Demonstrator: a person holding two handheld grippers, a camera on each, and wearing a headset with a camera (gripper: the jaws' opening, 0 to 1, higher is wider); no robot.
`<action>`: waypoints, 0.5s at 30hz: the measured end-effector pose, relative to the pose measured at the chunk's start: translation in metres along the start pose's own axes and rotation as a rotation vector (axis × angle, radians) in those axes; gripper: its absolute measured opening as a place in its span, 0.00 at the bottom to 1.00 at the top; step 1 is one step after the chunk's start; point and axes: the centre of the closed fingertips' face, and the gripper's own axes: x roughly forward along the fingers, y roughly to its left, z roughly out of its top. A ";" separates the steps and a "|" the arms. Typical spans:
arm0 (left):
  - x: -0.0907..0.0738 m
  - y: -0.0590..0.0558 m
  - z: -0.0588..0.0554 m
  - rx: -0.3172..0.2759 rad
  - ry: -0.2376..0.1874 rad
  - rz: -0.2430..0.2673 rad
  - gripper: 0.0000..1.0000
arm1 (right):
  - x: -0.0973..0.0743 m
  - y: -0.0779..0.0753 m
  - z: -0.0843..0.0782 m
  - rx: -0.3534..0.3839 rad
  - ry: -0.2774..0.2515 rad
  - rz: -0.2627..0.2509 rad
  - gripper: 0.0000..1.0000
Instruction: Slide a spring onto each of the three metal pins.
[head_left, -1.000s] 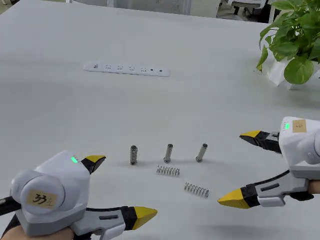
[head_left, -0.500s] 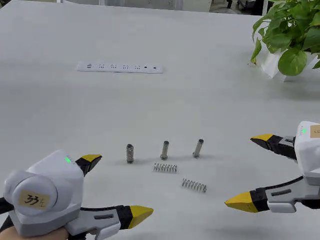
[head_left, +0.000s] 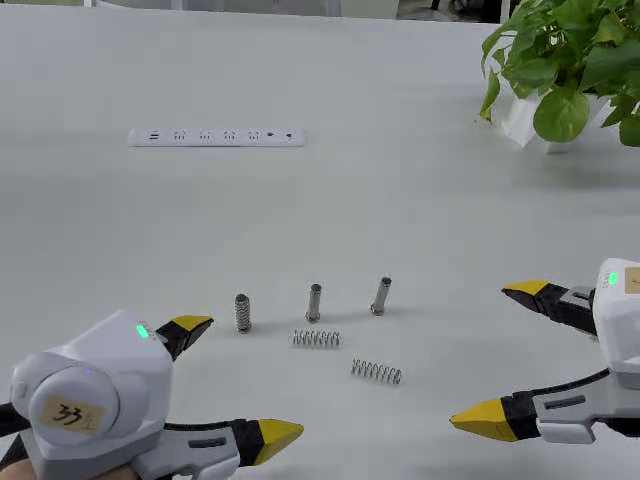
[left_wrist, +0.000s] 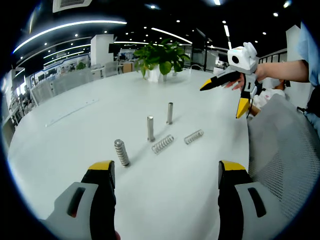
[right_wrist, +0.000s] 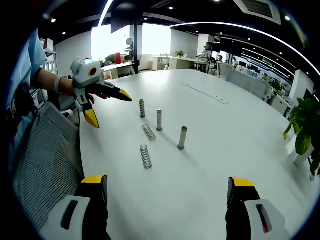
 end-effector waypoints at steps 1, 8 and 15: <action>0.002 -0.001 0.001 0.009 -0.003 -0.009 0.82 | 0.000 0.000 -0.002 0.002 0.004 0.000 0.99; 0.019 -0.006 0.000 0.051 0.023 -0.054 0.74 | -0.003 -0.001 -0.009 0.020 0.001 -0.003 0.99; 0.034 -0.013 0.000 0.106 0.055 -0.101 0.69 | -0.007 0.000 -0.022 0.027 0.024 0.001 0.99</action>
